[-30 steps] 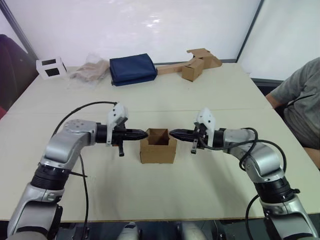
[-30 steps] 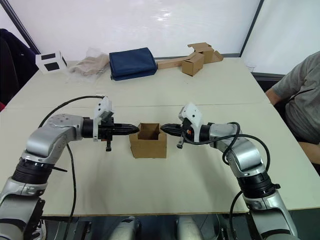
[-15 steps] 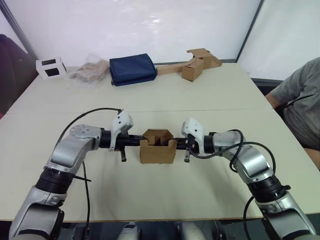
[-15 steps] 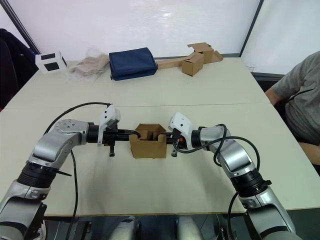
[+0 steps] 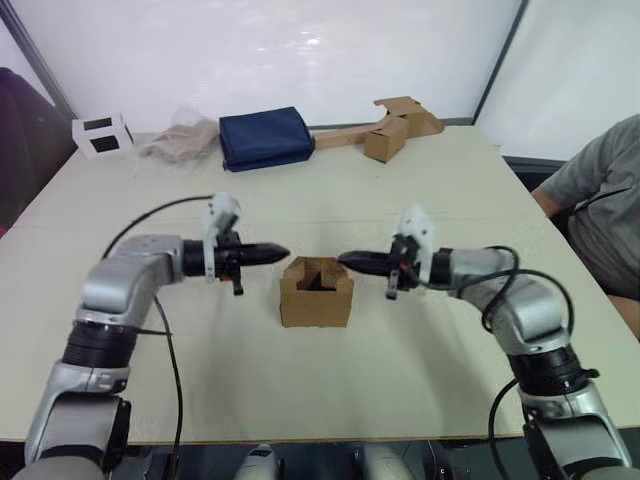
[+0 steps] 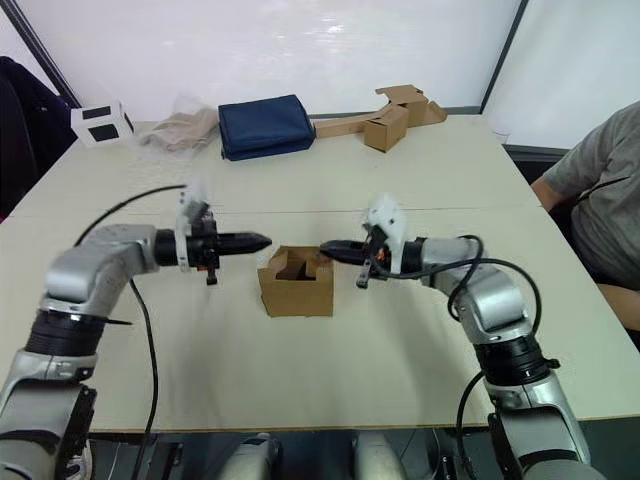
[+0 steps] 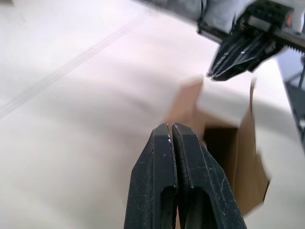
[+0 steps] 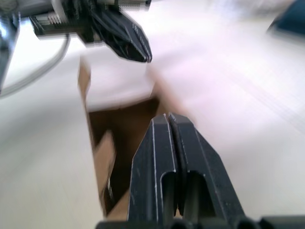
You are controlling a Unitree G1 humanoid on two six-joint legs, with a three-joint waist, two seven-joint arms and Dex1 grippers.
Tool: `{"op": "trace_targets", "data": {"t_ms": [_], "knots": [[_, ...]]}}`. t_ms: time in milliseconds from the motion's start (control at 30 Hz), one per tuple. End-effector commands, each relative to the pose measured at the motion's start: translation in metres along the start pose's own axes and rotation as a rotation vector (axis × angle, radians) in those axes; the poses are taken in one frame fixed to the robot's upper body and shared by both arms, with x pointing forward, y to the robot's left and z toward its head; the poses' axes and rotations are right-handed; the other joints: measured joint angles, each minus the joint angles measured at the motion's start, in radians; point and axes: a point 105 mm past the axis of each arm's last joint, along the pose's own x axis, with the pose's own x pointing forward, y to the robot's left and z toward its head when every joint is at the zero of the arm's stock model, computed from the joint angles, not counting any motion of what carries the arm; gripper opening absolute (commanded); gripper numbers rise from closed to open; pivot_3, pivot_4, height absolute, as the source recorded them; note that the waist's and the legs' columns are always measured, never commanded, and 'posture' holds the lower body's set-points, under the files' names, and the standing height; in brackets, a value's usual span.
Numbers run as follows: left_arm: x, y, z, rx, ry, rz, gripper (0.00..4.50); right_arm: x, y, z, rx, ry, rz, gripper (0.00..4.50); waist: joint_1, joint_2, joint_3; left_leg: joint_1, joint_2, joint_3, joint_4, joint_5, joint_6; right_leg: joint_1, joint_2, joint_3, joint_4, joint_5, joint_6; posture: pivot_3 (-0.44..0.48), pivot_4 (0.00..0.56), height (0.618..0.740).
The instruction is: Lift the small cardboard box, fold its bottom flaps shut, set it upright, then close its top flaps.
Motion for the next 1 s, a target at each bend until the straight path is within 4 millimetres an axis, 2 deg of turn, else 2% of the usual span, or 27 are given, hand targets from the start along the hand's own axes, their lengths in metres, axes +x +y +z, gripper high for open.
{"op": "trace_targets", "data": {"t_ms": [33, 100, 167, 267, 367, 500, 667, 1000], "knots": [[-0.009, 0.013, 0.008, -0.010, -0.034, 0.042, 0.07, -0.010, 0.007, 0.038, -0.026, -0.121, 0.012, 0.00, -0.002, 0.000, 0.000, 0.000, 0.000, 0.000, 0.000, 0.000, 0.000, 0.000, 0.000, 0.000, 0.000, 0.000, 0.000, 0.000, 0.150, 0.740], [-0.007, 0.021, 0.000, 0.008, 0.007, 0.063, 0.07, -0.010, 0.018, 0.046, -0.024, -0.133, 0.045, 0.00, -0.002, 0.000, 0.000, 0.000, 0.000, 0.000, 0.000, 0.000, 0.000, 0.000, 0.000, 0.000, 0.000, 0.000, 0.000, 0.000, 0.150, 0.740], [0.000, 0.028, -0.016, 0.023, 0.081, 0.066, 0.07, -0.005, 0.041, 0.047, -0.024, -0.110, 0.128, 0.00, -0.001, 0.000, 0.000, 0.000, 0.000, 0.000, 0.000, 0.000, 0.000, 0.000, 0.000, 0.000, 0.000, 0.000, 0.000, 0.000, 0.150, 0.740], [0.013, 0.036, -0.041, 0.034, 0.159, 0.058, 0.07, 0.008, 0.076, 0.034, -0.025, -0.036, 0.243, 0.00, 0.002, 0.000, 0.000, 0.000, 0.000, 0.000, 0.000, 0.000, 0.000, 0.000, 0.000, 0.000, 0.000, 0.000, 0.000, 0.000, 0.150, 0.740], [0.021, 0.041, -0.052, 0.021, 0.176, 0.048, 0.07, 0.017, 0.088, 0.020, -0.049, 0.031, 0.246, 0.00, 0.002, 0.000, 0.000, -0.001, 0.000, 0.000, 0.000, 0.000, 0.000, 0.000, 0.000, 0.000, 0.000, 0.000, 0.000, 0.000, 0.150, 0.740], [0.028, 0.040, -0.060, 0.009, 0.188, 0.010, 0.07, 0.025, 0.085, -0.002, -0.107, 0.122, 0.201, 0.00, 0.000, 0.000, 0.000, -0.001, 0.000, 0.000, 0.001, 0.000, 0.000, -0.001, 0.000, 0.000, 0.000, 0.000, 0.000, 0.000, 0.150, 0.740], [0.029, 0.039, -0.061, -0.016, 0.177, -0.012, 0.07, 0.030, 0.075, -0.012, -0.160, 0.168, 0.137, 0.00, -0.001, 0.000, 0.000, -0.001, 0.000, 0.000, 0.000, 0.000, 0.000, -0.001, 0.000, 0.000, 0.000, 0.000, 0.000, 0.000, 0.150, 0.740], [0.028, 0.033, -0.060, -0.036, 0.157, -0.023, 0.07, 0.039, 0.053, -0.030, -0.158, 0.196, 0.059, 0.00, -0.001, 0.000, 0.000, -0.001, 0.000, 0.000, 0.000, 0.000, 0.000, -0.001, 0.000, 0.000, 0.000, 0.000, 0.000, 0.000, 0.150, 0.740]]}}
